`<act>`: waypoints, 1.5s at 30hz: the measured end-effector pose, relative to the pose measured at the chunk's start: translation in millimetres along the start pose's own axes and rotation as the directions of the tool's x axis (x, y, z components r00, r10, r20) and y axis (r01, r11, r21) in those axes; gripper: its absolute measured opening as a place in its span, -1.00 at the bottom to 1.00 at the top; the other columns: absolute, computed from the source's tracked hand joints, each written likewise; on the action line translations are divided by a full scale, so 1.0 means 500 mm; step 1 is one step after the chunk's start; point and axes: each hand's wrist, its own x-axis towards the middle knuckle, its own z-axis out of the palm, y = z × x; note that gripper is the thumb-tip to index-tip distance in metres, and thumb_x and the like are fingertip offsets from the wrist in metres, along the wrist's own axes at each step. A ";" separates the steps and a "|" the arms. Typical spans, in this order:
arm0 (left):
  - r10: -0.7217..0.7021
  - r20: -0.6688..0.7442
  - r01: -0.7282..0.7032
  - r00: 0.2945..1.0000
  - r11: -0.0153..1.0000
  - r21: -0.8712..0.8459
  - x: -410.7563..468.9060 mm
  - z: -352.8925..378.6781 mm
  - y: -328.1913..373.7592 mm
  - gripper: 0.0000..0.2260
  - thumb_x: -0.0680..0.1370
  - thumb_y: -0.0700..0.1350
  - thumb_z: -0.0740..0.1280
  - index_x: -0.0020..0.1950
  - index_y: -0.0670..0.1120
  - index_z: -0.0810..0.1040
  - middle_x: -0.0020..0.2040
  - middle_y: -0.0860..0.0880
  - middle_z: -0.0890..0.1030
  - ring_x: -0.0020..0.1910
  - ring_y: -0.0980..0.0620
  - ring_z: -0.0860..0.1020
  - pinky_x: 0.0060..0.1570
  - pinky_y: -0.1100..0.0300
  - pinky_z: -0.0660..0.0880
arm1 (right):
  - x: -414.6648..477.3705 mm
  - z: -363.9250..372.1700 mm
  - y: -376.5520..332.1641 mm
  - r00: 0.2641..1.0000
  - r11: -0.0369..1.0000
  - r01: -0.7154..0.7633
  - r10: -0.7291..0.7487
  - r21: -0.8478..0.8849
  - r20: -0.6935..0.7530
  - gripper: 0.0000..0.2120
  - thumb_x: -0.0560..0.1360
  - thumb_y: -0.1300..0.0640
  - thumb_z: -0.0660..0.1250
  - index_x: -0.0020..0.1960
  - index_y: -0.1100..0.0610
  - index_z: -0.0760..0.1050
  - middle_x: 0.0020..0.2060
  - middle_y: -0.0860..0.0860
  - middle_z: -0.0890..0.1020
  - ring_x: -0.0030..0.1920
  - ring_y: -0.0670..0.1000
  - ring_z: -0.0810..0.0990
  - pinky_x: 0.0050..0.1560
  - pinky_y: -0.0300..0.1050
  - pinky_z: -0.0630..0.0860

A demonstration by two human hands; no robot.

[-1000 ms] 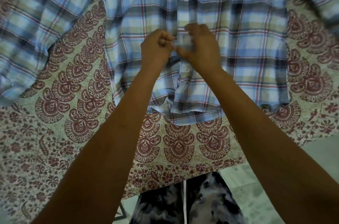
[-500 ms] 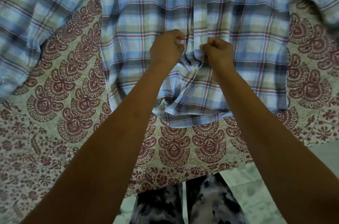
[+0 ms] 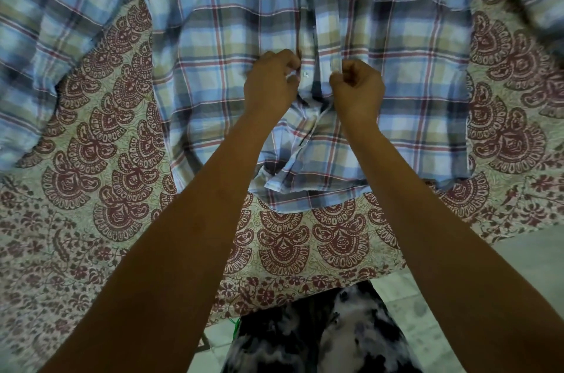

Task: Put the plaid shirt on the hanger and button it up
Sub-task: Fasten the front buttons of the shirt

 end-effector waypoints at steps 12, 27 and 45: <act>0.044 -0.063 -0.035 0.997 0.992 0.124 -0.007 0.031 0.023 -0.80 0.53 -0.19 0.29 0.15 -0.12 0.51 0.05 -0.15 0.56 -0.01 -0.07 0.55 -0.05 0.03 0.49 | -0.014 -0.002 -0.005 0.993 0.990 0.118 -0.119 -0.076 -0.005 -0.86 0.48 0.31 0.25 -0.03 0.29 0.57 -0.24 0.10 0.61 -0.24 -0.05 0.53 -0.18 -0.28 0.49; -0.058 -0.122 0.052 0.991 0.997 -0.051 0.049 -0.038 0.065 -0.77 0.45 -0.23 0.33 -0.37 0.00 0.44 -0.13 -0.06 0.66 -0.21 0.12 0.57 -0.24 0.46 0.40 | 0.013 -0.008 -0.049 0.991 0.970 -0.085 0.057 0.229 0.125 -0.91 0.45 0.34 0.32 -0.07 0.31 0.57 -0.28 0.14 0.58 -0.27 0.00 0.53 -0.15 -0.12 0.50; -0.214 0.039 0.196 0.976 0.782 -0.592 0.009 -0.043 0.073 -0.90 0.47 -0.30 0.34 -0.22 -0.14 0.58 -0.38 -0.03 0.58 -0.49 0.19 0.53 -0.34 0.27 0.51 | -0.014 -0.010 -0.046 0.983 0.943 -0.062 0.000 0.328 0.186 -0.80 0.47 0.40 0.28 0.09 0.34 0.53 -0.16 0.02 0.61 -0.14 -0.15 0.60 -0.05 -0.34 0.53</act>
